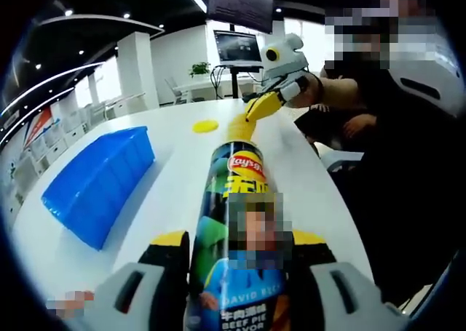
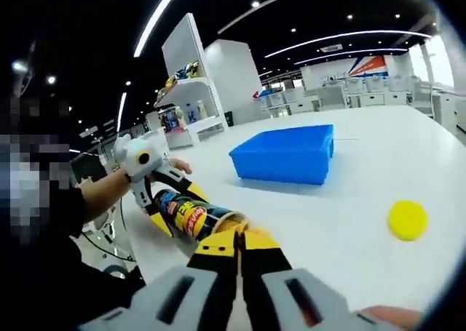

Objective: Open the lid of the chip container on the table, take out the chips, place them into the box in front of the container, and close the lid

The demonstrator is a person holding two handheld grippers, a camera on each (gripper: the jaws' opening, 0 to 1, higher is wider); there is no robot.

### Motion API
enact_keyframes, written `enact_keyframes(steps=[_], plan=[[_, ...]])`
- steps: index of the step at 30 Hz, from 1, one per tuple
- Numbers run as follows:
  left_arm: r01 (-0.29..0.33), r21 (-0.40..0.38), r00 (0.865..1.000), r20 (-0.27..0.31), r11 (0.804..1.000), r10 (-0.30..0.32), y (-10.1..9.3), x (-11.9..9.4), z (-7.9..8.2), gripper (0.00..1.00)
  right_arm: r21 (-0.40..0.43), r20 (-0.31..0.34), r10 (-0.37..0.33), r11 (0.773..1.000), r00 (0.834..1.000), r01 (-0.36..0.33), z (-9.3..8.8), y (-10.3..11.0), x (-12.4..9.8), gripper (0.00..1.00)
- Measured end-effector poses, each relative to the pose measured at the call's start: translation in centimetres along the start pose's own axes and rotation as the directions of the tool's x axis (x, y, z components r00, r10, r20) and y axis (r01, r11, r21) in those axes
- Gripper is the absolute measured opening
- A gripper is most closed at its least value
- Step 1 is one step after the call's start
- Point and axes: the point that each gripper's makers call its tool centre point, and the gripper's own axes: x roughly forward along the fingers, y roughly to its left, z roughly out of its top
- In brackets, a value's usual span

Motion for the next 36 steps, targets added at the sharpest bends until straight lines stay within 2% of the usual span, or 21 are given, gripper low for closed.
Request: enact_keyframes(steps=[7,11,17,22,24,27,28,30,33,36], plan=[[0.0,-0.002,1.0,-0.001,1.0,0.0,0.1,0.0,0.0,0.53,0.004,0.026,-0.004,1.0,1.0,0.004,1.1,0.1,-0.7,0.02],[0.002,-0.008,1.0,0.0,1.0,-0.002,0.2,-0.1,0.0,0.53,-0.005,0.06,-0.007,1.0,0.998,0.007,2.9,0.3,-1.4,0.02],[0.004,-0.019,1.0,0.004,1.0,-0.004,0.2,-0.1,0.1,0.54,-0.045,0.165,0.024,0.999,0.986,-0.017,8.4,1.7,-2.6,0.02],[0.007,-0.028,1.0,0.009,1.0,-0.007,0.3,-0.1,0.1,0.54,-0.086,0.232,0.052,0.996,0.971,-0.033,12.8,2.7,-2.7,0.02],[0.009,-0.032,1.0,0.008,0.999,-0.009,0.4,-0.1,0.1,0.54,-0.114,0.271,0.071,0.993,0.96,-0.042,15.3,3.2,-2.3,0.02],[0.011,-0.033,1.0,0.004,0.999,-0.011,0.4,-0.1,0.1,0.54,-0.139,0.297,0.095,0.989,0.95,-0.056,18.0,3.6,-1.1,0.02],[0.012,-0.034,1.0,0.003,0.999,-0.012,0.4,-0.1,0.0,0.54,-0.142,0.3,0.095,0.988,0.949,-0.054,18.3,3.6,-0.9,0.02],[0.013,-0.035,1.0,0.001,0.999,-0.013,0.4,-0.1,0.0,0.54,-0.16,0.315,0.098,0.986,0.944,-0.05,20.2,3.4,0.6,0.02],[0.015,-0.039,1.0,0.003,0.999,-0.015,0.4,-0.1,0.0,0.54,-0.197,0.325,0.09,0.98,0.941,-0.026,21.8,2.7,2.9,0.02],[0.019,-0.047,1.0,0.004,0.999,-0.018,0.5,-0.1,0.0,0.54,-0.257,0.317,0.047,0.966,0.947,0.038,22.7,1.0,5.8,0.02]])
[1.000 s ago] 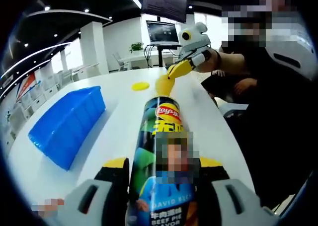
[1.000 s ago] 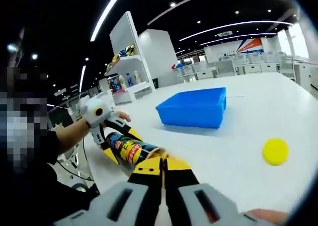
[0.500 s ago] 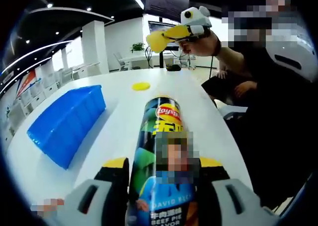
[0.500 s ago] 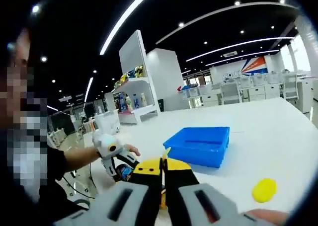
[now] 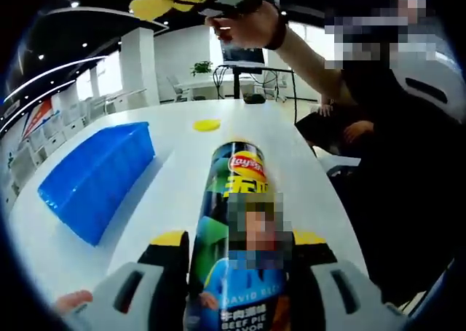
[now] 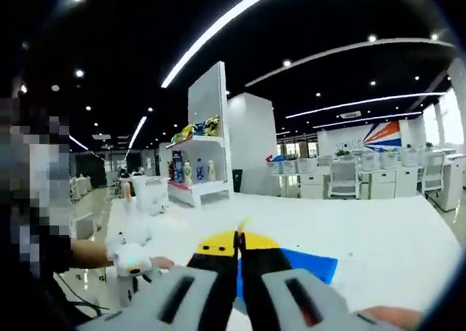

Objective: Open the lid of the chip container on the table, take out the chips, place them into the box in front of the container, and close the lid

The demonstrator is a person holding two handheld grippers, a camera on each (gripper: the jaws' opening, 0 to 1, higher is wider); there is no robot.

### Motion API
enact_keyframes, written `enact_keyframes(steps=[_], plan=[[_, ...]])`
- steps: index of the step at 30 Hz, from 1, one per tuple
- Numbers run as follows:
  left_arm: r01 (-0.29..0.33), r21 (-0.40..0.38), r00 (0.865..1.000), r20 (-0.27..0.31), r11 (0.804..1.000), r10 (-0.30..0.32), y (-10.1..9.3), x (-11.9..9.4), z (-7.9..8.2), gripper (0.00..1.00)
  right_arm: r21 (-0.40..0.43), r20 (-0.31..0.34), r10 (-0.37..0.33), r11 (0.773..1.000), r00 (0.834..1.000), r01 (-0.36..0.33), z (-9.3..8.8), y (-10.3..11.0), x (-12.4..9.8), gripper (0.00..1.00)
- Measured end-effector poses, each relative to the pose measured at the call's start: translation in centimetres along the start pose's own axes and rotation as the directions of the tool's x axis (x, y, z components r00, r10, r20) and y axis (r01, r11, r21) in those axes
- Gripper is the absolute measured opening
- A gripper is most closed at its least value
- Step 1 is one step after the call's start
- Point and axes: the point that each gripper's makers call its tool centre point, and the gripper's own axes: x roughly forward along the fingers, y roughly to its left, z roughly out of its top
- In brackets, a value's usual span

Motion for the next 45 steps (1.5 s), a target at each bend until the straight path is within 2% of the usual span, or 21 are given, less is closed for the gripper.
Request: enact_keyframes(steps=[3,4,5,6,7,9,10,12,13,14,18,20,21,22,23,24,25,32,33,37,45], plan=[[0.006,-0.009,1.0,0.003,1.0,-0.006,0.1,0.0,0.0,0.54,-0.129,-0.03,-0.053,0.99,0.998,0.049,-1.8,-2.3,3.7,0.02],[0.01,-0.017,1.0,0.007,1.0,-0.009,0.1,-0.1,0.0,0.54,-0.145,-0.037,-0.055,0.988,0.998,0.05,-2.1,-2.5,4.2,0.02],[0.011,-0.023,1.0,0.012,1.0,-0.011,0.2,-0.1,0.0,0.54,-0.214,-0.074,-0.07,0.975,0.995,0.053,-3.9,-3.5,6.1,0.02],[0.013,-0.026,1.0,0.016,1.0,-0.012,0.2,-0.1,0.0,0.54,-0.235,-0.081,-0.079,0.97,0.994,0.058,-4.4,-3.9,6.6,0.02],[0.015,-0.028,1.0,0.022,0.999,-0.014,0.1,-0.1,0.1,0.54,-0.292,-0.097,-0.084,0.955,0.992,0.053,-5.8,-4.4,8.1,0.02],[0.018,-0.034,0.999,0.031,0.999,-0.017,0.1,-0.1,0.1,0.54,-0.331,-0.145,-0.096,0.943,0.985,0.043,-8.8,-5.6,10.1,0.02],[0.019,-0.036,0.999,0.035,0.999,-0.018,0.1,-0.1,0.1,0.54,-0.352,-0.158,-0.081,0.936,0.984,0.021,-9.8,-5.6,10.8,0.02],[0.027,-0.052,0.998,0.049,0.998,-0.025,0.2,-0.1,0.2,0.54,-0.428,-0.195,-0.003,0.9,0.981,-0.082,-12.3,-5.0,12.1,0.02],[0.033,-0.064,0.998,0.059,0.997,-0.029,0.3,-0.2,0.2,0.54,-0.475,-0.244,-0.001,0.872,0.97,-0.119,-13.9,-5.1,12.5,0.02],[0.037,-0.07,0.997,0.065,0.997,-0.032,0.3,-0.2,0.3,0.54,-0.494,-0.28,-0.001,0.858,0.96,-0.143,-14.9,-5.2,12.9,0.02],[0.05,-0.088,0.995,0.092,0.995,-0.042,0.4,-0.2,0.4,0.54,-0.534,-0.382,-0.006,0.817,0.924,-0.216,-17.2,-6.2,13.8,0.02],[0.052,-0.089,0.994,0.097,0.995,-0.043,0.3,-0.2,0.6,0.54,-0.496,-0.46,0.043,0.816,0.887,-0.297,-18.6,-6.1,13.9,0.02],[0.052,-0.088,0.994,0.097,0.995,-0.044,0.3,-0.2,0.6,0.54,-0.509,-0.505,0.021,0.8,0.863,-0.317,-19.6,-6.7,13.7,0.02],[0.052,-0.086,0.995,0.094,0.995,-0.043,0.2,-0.1,0.6,0.54,-0.518,-0.526,0.012,0.789,0.85,-0.332,-20.1,-7.0,13.7,0.02],[0.051,-0.084,0.995,0.093,0.995,-0.043,0.2,-0.1,0.6,0.54,-0.53,-0.558,-0.014,0.776,0.829,-0.343,-20.9,-7.6,13.5,0.02],[0.051,-0.082,0.995,0.091,0.995,-0.043,0.1,-0.1,0.6,0.54,-0.532,-0.571,-0.024,0.772,0.82,-0.348,-21.3,-7.8,13.4,0.02],[0.051,-0.082,0.995,0.091,0.995,-0.043,0.1,-0.1,0.6,0.54,-0.535,-0.57,-0.017,0.767,0.821,-0.355,-21.5,-7.8,13.5,0.02],[0.052,-0.088,0.994,0.096,0.995,-0.044,0.2,-0.2,0.7,0.54,-0.511,-0.591,-0.014,0.78,0.807,-0.361,-22.1,-8.5,13.2,0.03],[0.052,-0.088,0.994,0.096,0.995,-0.044,0.2,-0.2,0.6,0.54,-0.517,-0.594,-0.02,0.776,0.804,-0.362,-22.2,-8.6,13.1,0.03],[0.052,-0.088,0.995,0.094,0.995,-0.044,0.2,-0.2,0.6,0.54,-0.533,-0.596,-0.035,0.765,0.802,-0.363,-22.2,-8.8,12.9,0.03],[0.056,-0.096,0.994,0.101,0.994,-0.046,0.2,-0.3,0.7,0.54,-0.518,-0.599,-0.032,0.777,0.8,-0.357,-22.3,-8.8,13.0,0.06]])
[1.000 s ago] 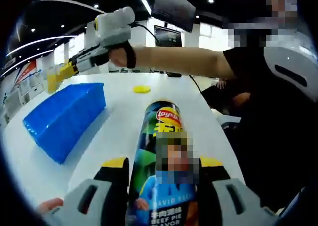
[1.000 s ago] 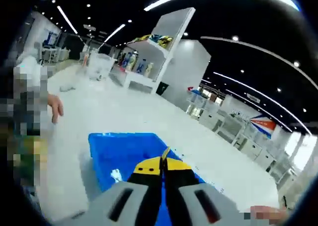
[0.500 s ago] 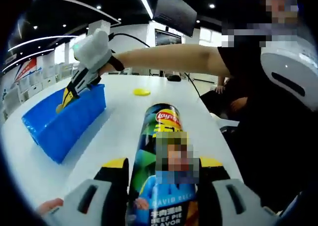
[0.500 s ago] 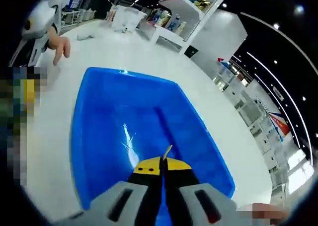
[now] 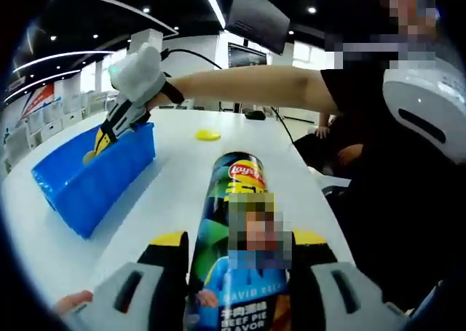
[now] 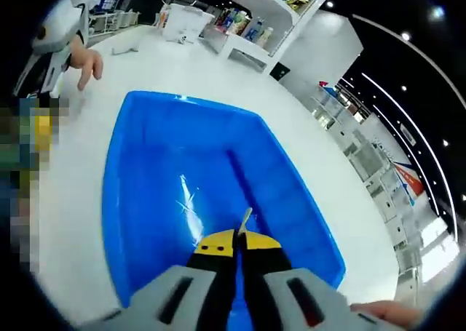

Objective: Open the lid of the chip container on the table, take out the chips, place them into the box in front of the container, and close the lid

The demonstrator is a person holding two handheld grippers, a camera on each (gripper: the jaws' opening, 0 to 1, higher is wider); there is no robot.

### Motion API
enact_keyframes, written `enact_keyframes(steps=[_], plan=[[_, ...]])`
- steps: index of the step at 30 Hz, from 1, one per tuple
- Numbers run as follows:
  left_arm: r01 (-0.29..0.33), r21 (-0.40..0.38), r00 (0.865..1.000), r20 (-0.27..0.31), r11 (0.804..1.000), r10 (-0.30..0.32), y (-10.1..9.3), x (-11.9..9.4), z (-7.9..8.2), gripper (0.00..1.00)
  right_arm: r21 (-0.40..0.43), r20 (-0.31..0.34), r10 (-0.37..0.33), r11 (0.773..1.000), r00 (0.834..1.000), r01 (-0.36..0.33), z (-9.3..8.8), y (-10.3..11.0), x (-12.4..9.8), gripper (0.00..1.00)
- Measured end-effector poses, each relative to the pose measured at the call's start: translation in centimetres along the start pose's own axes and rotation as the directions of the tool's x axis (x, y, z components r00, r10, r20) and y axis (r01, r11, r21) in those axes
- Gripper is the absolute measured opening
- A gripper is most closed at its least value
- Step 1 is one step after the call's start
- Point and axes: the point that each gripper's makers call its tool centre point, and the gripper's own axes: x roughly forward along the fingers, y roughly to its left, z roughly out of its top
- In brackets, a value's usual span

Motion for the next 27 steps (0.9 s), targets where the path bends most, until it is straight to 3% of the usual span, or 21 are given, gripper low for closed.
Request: enact_keyframes(steps=[2,9,14,16,18,21,26,27], plan=[[0.0,0.0,1.0,0.0,1.0,0.0,0.0,0.0,0.0,0.54,0.014,0.002,0.006,1.0,1.0,-0.006,0.0,0.2,0.0,0.11],[0.002,-0.006,1.0,0.002,1.0,-0.002,-0.1,0.1,0.0,0.54,0.002,0.007,0.005,1.0,1.0,-0.005,0.4,0.6,-0.7,0.13],[0.002,-0.006,1.0,0.004,1.0,-0.002,-0.1,0.1,0.0,0.54,0.032,0.05,0.006,0.999,0.999,-0.008,1.7,0.8,-1.7,0.16],[0.0,-0.004,1.0,0.005,1.0,0.0,-0.1,0.1,0.0,0.54,0.077,0.098,0.003,0.997,0.995,-0.011,2.8,0.8,-2.5,0.17],[-0.002,-0.002,1.0,0.006,1.0,0.002,-0.1,0.2,0.0,0.54,0.125,0.172,-0.01,0.992,0.985,-0.011,4.4,0.6,-4.1,0.18],[-0.007,0.005,1.0,0.009,1.0,0.007,-0.2,0.2,0.0,0.55,0.215,0.293,-0.026,0.976,0.956,-0.04,6.6,0.2,-7.1,0.19],[-0.01,0.01,1.0,0.01,1.0,0.01,-0.2,0.1,0.0,0.55,0.332,0.398,-0.065,0.94,0.915,-0.078,7.6,-0.3,-13.1,0.21],[-0.011,0.011,1.0,0.009,1.0,0.011,-0.2,0.1,0.0,0.55,0.362,0.43,-0.083,0.928,0.899,-0.087,7.8,-0.4,-14.9,0.21]])
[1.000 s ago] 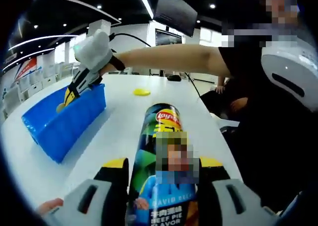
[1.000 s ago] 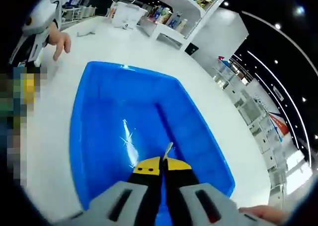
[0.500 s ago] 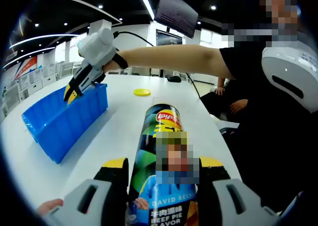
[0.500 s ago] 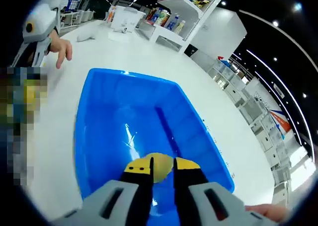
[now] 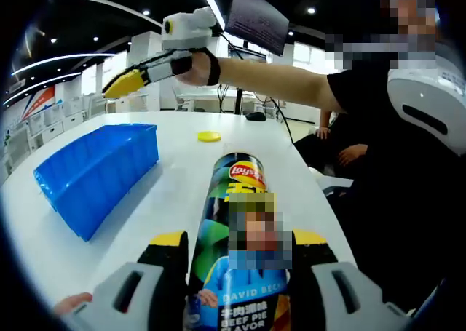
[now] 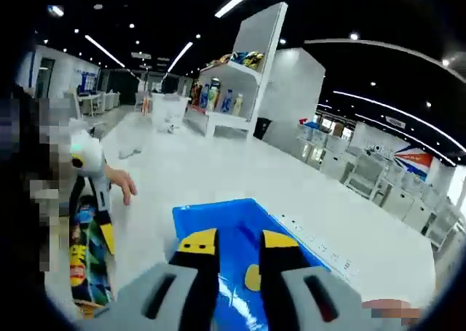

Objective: Open the lid of the chip container on the table, take out the chips, place them into the box in front of the container, and close the lid

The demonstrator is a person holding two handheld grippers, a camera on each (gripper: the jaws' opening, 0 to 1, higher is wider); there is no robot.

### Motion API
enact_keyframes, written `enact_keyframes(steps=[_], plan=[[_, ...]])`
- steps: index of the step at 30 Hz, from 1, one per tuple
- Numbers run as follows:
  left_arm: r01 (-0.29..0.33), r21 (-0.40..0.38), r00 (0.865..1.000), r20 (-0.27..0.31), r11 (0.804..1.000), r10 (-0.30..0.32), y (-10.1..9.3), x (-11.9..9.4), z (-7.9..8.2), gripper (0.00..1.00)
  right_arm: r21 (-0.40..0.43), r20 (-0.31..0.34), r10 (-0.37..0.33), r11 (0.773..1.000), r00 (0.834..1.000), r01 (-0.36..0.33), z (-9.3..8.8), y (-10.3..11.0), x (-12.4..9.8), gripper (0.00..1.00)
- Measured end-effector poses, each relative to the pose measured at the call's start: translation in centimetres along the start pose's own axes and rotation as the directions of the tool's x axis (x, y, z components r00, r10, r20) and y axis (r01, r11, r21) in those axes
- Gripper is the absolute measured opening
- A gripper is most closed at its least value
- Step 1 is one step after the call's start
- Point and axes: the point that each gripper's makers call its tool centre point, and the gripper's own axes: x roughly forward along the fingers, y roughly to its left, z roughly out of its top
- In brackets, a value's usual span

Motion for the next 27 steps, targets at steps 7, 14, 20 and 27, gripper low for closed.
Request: enact_keyframes(steps=[7,14,20,27], plan=[[-0.005,0.013,1.0,0.003,1.0,0.005,0.0,0.0,0.0,0.55,0.341,0.218,0.053,0.932,0.974,-0.127,2.8,2.4,-7.8,0.22],[-0.003,0.013,1.0,0.004,1.0,0.003,0.0,-0.1,0.0,0.55,0.532,0.263,0.129,0.807,0.956,-0.255,-1.5,6.8,-12.9,0.22],[-0.008,0.022,1.0,0.01,1.0,0.008,0.0,-0.1,0.1,0.55,0.747,0.133,0.052,0.651,0.99,-0.134,-9.5,7.2,-13.8,0.14],[-0.01,0.03,1.0,0.011,0.999,0.009,0.0,-0.1,0.1,0.55,0.867,0.082,0.2,0.469,0.976,-0.169,-14.4,11.5,-13.4,0.09]])
